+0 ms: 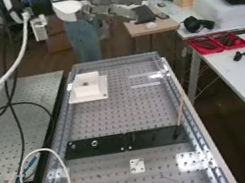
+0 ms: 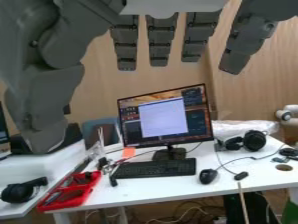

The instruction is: Grab the bearing and place it in the white container

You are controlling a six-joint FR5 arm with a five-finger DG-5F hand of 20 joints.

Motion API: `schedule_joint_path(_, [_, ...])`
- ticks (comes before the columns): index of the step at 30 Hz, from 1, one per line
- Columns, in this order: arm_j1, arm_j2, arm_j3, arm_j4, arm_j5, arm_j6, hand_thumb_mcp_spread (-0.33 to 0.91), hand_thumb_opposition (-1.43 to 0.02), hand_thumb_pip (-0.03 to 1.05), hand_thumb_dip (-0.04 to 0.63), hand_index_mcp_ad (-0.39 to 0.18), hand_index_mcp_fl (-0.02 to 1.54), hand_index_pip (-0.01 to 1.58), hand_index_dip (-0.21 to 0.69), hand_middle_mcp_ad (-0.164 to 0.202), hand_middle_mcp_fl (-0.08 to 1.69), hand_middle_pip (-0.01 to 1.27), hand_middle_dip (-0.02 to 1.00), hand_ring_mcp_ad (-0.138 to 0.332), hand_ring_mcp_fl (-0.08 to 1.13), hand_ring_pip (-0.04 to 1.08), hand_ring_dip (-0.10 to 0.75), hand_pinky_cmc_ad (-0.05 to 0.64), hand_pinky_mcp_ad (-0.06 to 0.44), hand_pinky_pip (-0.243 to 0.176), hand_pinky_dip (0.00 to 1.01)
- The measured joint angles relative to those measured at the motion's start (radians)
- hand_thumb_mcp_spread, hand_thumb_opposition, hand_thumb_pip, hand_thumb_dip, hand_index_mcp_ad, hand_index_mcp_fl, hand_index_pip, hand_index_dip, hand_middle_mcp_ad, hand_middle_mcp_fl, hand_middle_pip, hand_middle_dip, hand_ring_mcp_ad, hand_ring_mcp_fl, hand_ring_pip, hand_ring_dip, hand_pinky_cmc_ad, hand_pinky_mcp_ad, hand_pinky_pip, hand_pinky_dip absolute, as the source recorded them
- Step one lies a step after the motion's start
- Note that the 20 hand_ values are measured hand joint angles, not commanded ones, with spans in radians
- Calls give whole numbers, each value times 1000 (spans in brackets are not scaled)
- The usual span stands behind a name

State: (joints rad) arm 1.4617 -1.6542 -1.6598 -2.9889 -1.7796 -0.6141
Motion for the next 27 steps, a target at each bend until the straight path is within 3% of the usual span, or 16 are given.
schedule_joint_path(27, [20, 12, -10, 23, 107, 6, 326, -733, 386, 188, -89, 122, 103, 361, 42, 3, 127, 197, 115, 10, 84, 87, 379, 278, -101, 293])
